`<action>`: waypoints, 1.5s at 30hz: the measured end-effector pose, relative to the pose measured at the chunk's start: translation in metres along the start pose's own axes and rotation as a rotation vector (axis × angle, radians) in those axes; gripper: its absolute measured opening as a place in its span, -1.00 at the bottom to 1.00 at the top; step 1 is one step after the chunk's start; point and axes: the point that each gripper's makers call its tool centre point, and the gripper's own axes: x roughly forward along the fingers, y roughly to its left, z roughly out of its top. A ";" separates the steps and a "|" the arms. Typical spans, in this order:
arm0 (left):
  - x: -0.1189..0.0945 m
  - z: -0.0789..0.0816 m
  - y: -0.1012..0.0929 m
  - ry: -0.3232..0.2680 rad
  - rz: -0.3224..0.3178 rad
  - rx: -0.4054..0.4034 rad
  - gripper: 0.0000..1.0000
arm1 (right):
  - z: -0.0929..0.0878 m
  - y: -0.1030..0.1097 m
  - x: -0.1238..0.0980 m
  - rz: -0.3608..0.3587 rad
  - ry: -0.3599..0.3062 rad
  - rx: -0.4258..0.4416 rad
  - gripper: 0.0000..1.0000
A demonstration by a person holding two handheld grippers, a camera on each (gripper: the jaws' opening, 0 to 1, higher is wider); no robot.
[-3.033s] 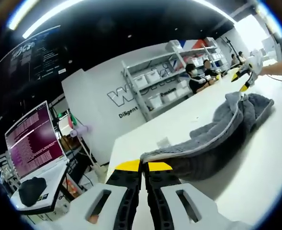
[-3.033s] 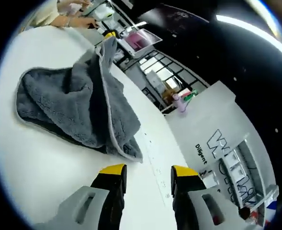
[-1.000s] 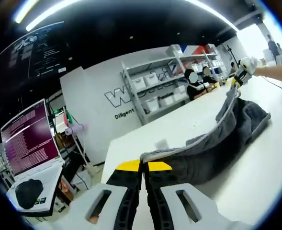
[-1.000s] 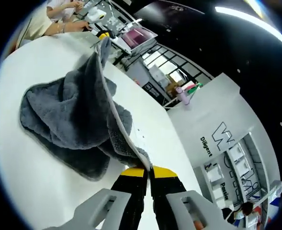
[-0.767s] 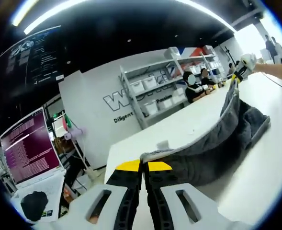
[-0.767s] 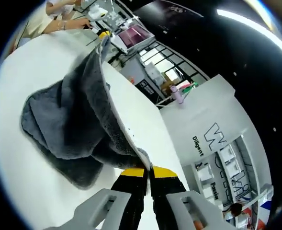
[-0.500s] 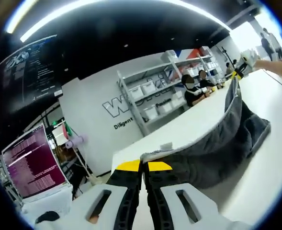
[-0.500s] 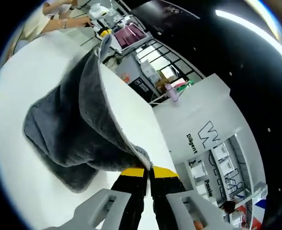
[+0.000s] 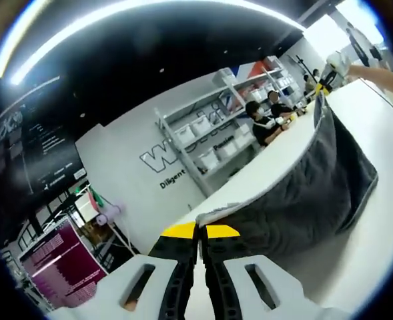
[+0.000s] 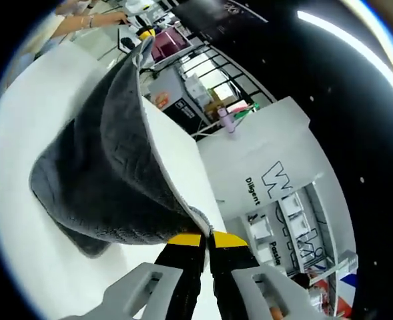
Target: Fold the towel on the table until its edges align and the towel forms a compact rectangular stack.
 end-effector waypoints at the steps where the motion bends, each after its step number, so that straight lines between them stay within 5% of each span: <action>1: 0.000 0.002 0.001 0.000 0.000 0.007 -0.97 | 0.000 -0.002 -0.001 -0.002 0.005 -0.001 -1.00; 9: -0.001 0.027 0.013 -0.016 0.005 0.055 -0.97 | 0.002 -0.009 -0.015 -0.004 0.061 -0.056 -1.00; 26: -0.012 0.081 0.041 -0.021 0.049 0.172 -0.97 | 0.035 -0.069 -0.051 -0.146 0.116 -0.116 -1.00; 45: -0.054 0.125 0.044 -0.044 0.087 0.224 -0.97 | 0.047 -0.080 -0.108 -0.208 0.119 -0.135 -1.00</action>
